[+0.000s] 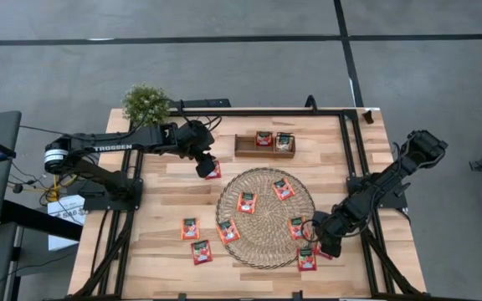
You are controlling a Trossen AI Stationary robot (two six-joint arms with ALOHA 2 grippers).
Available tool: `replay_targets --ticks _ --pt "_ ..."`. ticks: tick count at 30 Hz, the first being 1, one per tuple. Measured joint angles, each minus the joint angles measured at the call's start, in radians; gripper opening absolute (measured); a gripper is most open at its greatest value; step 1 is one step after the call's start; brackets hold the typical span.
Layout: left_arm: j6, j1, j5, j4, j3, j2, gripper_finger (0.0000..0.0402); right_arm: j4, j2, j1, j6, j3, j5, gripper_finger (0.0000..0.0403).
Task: Pick & Place Tea
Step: Put the red tea bag into the middle section of the wooden organizer
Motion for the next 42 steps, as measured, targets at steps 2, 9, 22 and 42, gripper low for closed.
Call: replay_targets --ticks 2,9,22,42 --pt "0.0 0.0 0.0 0.001 0.0 0.0 0.0182 -0.009 0.0 -0.008 0.0 -0.001 0.0 0.0068" --pt "0.0 0.0 0.0 0.009 0.0 0.0 0.0182 -0.047 0.001 -0.009 -0.006 -0.001 0.005 0.0008" --pt "0.0 0.0 0.0 0.017 0.0 0.0 0.0182 -0.073 -0.007 -0.009 0.019 -0.001 0.013 0.0001" --pt "0.0 0.0 0.0 0.029 0.0 0.0 0.0182 -0.301 -0.213 -0.009 0.045 0.034 0.045 0.0"
